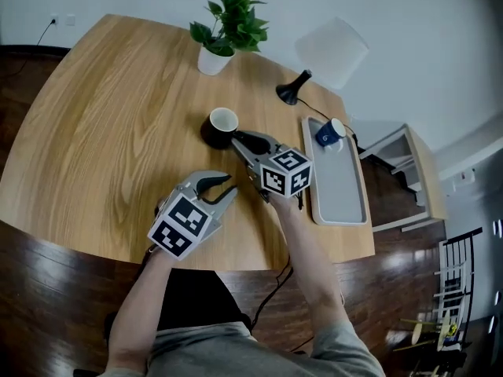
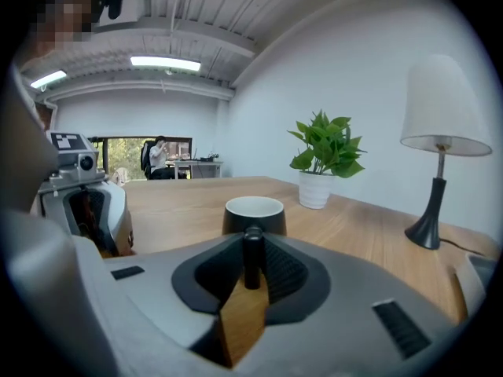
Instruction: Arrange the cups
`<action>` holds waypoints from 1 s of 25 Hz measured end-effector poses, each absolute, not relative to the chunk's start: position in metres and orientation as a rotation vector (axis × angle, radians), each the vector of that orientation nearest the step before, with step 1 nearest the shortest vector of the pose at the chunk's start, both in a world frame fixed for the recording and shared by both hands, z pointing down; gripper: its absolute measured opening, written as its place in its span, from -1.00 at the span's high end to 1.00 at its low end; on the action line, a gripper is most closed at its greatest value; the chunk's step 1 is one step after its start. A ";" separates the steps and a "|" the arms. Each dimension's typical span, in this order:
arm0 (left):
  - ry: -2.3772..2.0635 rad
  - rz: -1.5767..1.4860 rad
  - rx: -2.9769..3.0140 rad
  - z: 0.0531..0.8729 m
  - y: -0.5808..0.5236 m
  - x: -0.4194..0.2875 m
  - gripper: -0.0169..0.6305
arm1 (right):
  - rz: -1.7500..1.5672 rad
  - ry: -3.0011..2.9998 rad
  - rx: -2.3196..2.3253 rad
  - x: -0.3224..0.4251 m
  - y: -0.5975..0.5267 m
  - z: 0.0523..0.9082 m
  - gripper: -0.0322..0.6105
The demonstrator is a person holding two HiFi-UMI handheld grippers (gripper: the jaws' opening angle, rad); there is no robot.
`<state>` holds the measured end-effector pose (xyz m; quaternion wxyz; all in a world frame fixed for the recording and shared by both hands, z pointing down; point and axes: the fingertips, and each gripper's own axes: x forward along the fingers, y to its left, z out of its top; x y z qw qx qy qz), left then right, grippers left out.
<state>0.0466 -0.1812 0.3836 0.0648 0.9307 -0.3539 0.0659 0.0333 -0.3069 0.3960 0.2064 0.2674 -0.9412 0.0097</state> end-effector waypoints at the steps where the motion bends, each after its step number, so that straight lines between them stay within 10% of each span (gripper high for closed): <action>1: -1.071 0.197 2.808 0.384 -0.181 0.044 0.71 | 0.055 -2.642 0.759 0.035 -0.305 0.393 0.63; 18: -1.080 0.225 2.805 0.387 -0.186 0.049 0.71 | 0.103 -2.445 1.547 0.370 -0.310 0.318 0.63; 25: -1.087 0.213 2.804 0.387 -0.186 0.048 0.71 | 0.152 -2.392 1.503 0.398 -0.311 0.354 0.63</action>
